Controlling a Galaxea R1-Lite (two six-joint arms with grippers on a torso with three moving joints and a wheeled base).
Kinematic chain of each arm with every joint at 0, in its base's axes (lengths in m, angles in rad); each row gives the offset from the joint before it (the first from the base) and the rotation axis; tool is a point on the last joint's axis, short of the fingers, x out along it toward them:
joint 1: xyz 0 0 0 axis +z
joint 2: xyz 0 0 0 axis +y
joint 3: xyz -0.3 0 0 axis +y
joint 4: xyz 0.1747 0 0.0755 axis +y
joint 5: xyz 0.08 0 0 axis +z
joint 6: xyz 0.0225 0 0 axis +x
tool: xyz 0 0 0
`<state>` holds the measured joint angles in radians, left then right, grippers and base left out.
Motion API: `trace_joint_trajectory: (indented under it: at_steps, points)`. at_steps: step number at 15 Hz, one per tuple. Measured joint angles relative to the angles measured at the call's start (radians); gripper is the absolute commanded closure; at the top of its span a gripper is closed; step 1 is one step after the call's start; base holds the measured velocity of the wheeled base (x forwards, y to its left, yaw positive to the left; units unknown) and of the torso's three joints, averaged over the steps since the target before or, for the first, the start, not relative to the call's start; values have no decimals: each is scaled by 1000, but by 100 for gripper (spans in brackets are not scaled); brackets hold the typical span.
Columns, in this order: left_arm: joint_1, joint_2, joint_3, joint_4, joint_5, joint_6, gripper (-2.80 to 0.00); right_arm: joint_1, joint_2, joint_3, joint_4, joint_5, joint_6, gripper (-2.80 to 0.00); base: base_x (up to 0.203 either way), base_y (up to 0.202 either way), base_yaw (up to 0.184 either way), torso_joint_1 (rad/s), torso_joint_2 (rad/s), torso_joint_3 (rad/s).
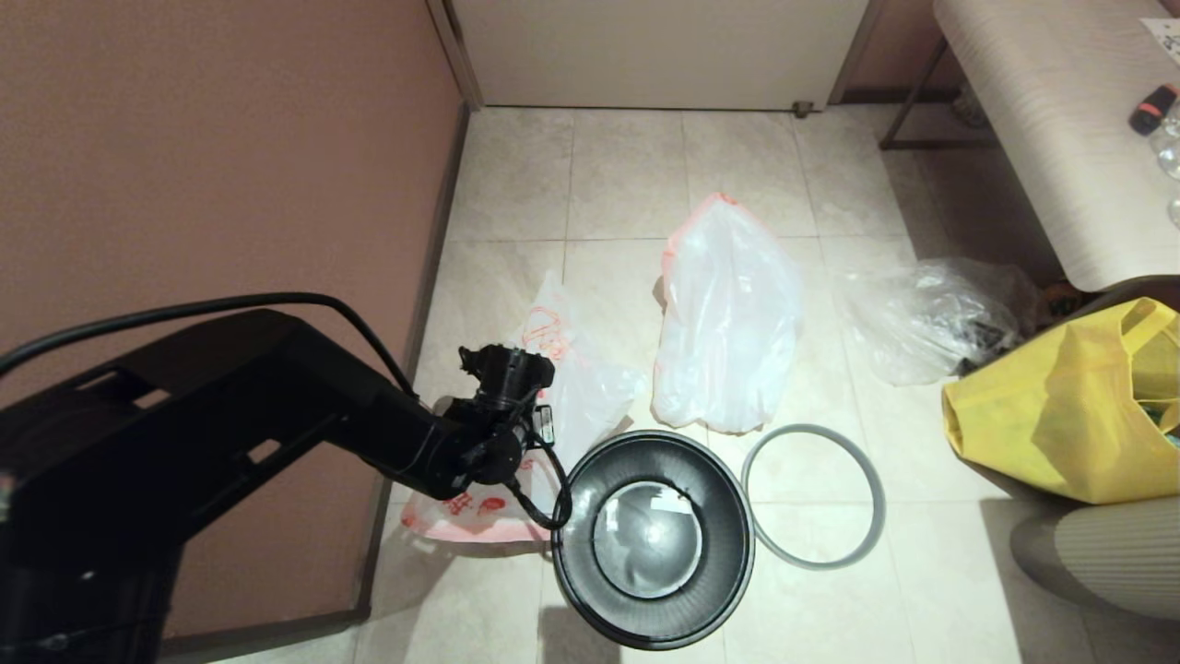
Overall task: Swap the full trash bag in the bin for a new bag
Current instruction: Put the new garbage bag on the trash can
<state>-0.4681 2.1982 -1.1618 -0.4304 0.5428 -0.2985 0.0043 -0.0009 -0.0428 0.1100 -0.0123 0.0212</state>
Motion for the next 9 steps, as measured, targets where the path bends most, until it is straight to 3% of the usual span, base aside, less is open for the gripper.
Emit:
trace_joint_trajectory:
  at_steps: [5,9]
  points:
    - [-13,-233,181,-4,52,32,0,0,0,0,0,0,0,0,0,0,0,0,0,0]
    - [-18,-431,292,-2,58,98,0,0,0,0,0,0,0,0,0,0,0,0,0,0]
